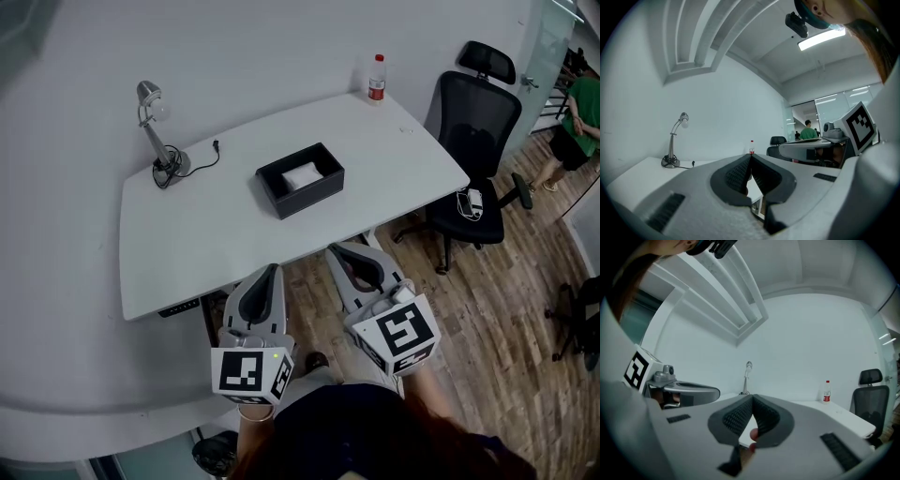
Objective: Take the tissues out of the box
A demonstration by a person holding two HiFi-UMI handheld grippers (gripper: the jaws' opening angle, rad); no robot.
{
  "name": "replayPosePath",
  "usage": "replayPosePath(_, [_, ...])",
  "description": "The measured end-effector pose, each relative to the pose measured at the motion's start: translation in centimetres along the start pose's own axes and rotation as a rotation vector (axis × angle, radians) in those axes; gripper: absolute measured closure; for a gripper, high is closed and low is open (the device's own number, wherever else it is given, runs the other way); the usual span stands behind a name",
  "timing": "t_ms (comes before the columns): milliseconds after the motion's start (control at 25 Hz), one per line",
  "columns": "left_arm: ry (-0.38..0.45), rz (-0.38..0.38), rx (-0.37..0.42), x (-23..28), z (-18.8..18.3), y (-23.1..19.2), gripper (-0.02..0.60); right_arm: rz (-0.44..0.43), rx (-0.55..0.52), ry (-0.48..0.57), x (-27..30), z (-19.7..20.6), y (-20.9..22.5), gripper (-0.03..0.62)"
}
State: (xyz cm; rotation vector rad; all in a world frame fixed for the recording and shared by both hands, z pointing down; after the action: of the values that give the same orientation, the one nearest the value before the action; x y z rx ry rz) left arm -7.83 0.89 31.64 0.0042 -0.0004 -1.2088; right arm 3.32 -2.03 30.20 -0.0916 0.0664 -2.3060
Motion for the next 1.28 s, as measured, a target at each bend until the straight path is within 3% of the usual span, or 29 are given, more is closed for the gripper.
replayPosePath(640, [0.009,0.047,-0.020,2.1,0.3,-5.2,0.557,0.069,-0.022,0.008,4.9,-1.0,-0.3,0.576])
replayPosePath(1280, [0.001,0.085,-0.050,2.8,0.9,-6.6,0.557,0.095,-0.032,-0.033,6.6,-0.6,-0.5,0.574])
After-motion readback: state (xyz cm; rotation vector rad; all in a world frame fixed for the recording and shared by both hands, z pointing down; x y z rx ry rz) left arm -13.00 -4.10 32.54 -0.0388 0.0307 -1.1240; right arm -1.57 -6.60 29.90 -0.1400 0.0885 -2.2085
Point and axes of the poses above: the fingertips, and each gripper's own axes: x forward along the fingers, y to its right, z out of its underside, the point moved 3 cm from there along -x, backward along the fingers, and after that the axes turned 3 degrees about z, right-handed, at the moved point
